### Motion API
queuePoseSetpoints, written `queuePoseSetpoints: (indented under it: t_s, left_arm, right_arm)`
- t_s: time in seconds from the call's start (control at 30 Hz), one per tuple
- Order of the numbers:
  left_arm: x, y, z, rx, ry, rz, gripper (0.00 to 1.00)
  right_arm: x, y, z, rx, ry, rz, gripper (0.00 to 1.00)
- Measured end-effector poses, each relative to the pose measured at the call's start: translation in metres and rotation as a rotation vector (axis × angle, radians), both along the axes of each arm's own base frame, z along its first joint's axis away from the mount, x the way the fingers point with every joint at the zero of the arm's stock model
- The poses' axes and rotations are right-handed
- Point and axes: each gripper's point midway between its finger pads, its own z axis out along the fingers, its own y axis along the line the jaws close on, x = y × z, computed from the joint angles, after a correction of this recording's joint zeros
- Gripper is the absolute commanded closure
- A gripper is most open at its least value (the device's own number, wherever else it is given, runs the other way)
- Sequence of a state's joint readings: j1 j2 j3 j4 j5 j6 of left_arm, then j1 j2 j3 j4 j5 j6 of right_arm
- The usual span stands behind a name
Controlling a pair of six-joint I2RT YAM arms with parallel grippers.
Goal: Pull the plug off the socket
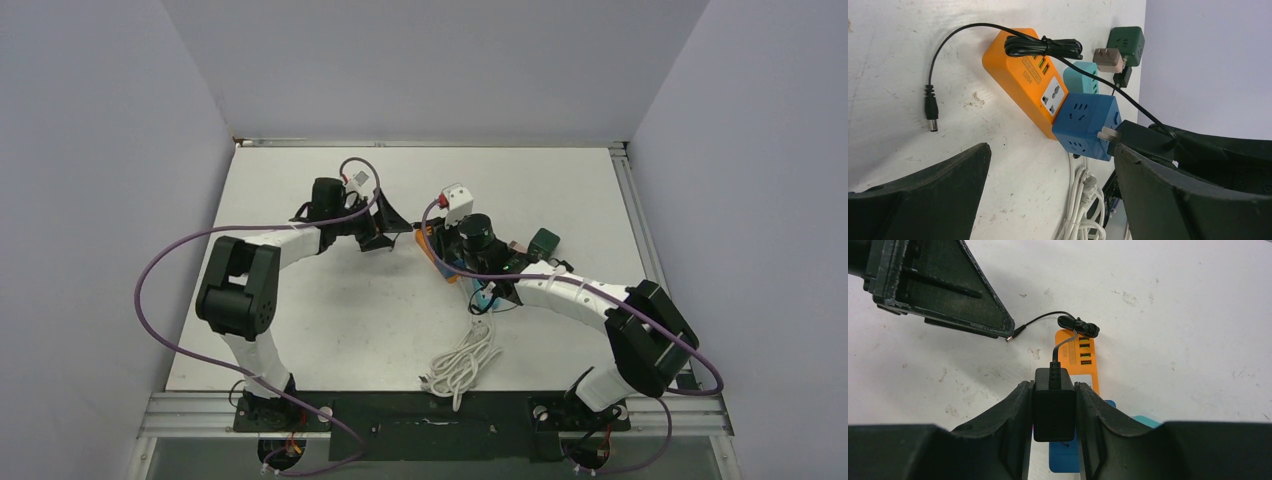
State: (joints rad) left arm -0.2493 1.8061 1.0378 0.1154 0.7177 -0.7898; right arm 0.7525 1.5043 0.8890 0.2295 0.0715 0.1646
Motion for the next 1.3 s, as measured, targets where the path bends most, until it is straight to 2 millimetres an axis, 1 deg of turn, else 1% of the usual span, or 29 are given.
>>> queuePoseSetpoints:
  t_s: [0.07,0.2,0.37,0.5,0.6,0.67,0.77,0.87,0.9,0.93,0.97,1.03,1.13,1.23,1.3]
  left_arm:
    - [-0.002,-0.004,-0.004,0.009,0.004,-0.014,0.10]
    - [-0.006,-0.008,-0.010,0.023,0.014,-0.029,0.10]
    - [-0.005,-0.005,-0.013,0.041,0.012,-0.020,0.10]
    - [-0.001,0.002,-0.012,0.075,-0.006,0.008,0.10]
    - [0.003,0.015,-0.001,0.113,-0.049,0.039,0.10]
    - [0.007,0.022,0.011,0.129,-0.092,0.060,0.10]
    - [0.011,0.029,0.032,0.141,-0.162,0.088,0.10]
    - [0.014,0.034,0.046,0.152,-0.211,0.105,0.10]
    - [0.014,0.035,0.047,0.156,-0.216,0.107,0.10]
    - [0.015,0.035,0.047,0.160,-0.219,0.110,0.10]
    - [0.015,0.036,0.046,0.162,-0.218,0.111,0.10]
    - [0.014,0.036,0.044,0.168,-0.210,0.112,0.11]
    - [0.014,0.037,0.044,0.171,-0.209,0.113,0.11]
    - [0.014,0.037,0.044,0.171,-0.210,0.113,0.11]
    - [0.014,0.037,0.044,0.171,-0.210,0.113,0.11]
  right_arm:
    - [-0.001,0.000,-0.002,-0.002,0.003,0.001,0.95]
    - [0.001,0.002,0.003,0.017,-0.015,0.005,0.95]
    - [0.000,0.007,0.007,0.037,-0.022,0.030,0.95]
    - [-0.008,0.010,0.013,0.061,-0.025,0.065,0.95]
    - [-0.014,0.007,0.032,0.092,-0.056,0.075,0.95]
    - [-0.016,0.002,0.053,0.123,-0.096,0.063,0.95]
    - [-0.017,-0.012,0.084,0.157,-0.159,0.013,0.95]
    - [-0.013,-0.036,0.106,0.152,-0.200,-0.097,0.95]
    - [-0.011,-0.042,0.109,0.146,-0.206,-0.130,0.95]
    - [-0.008,-0.053,0.114,0.129,-0.212,-0.191,0.95]
    - [-0.006,-0.061,0.117,0.118,-0.215,-0.230,0.95]
    - [0.000,-0.083,0.119,0.092,-0.217,-0.325,0.95]
    - [0.009,-0.134,0.111,0.049,-0.185,-0.496,0.95]
    - [0.017,-0.192,0.098,0.023,-0.131,-0.687,0.95]
    - [0.019,-0.223,0.088,0.012,-0.091,-0.782,0.95]
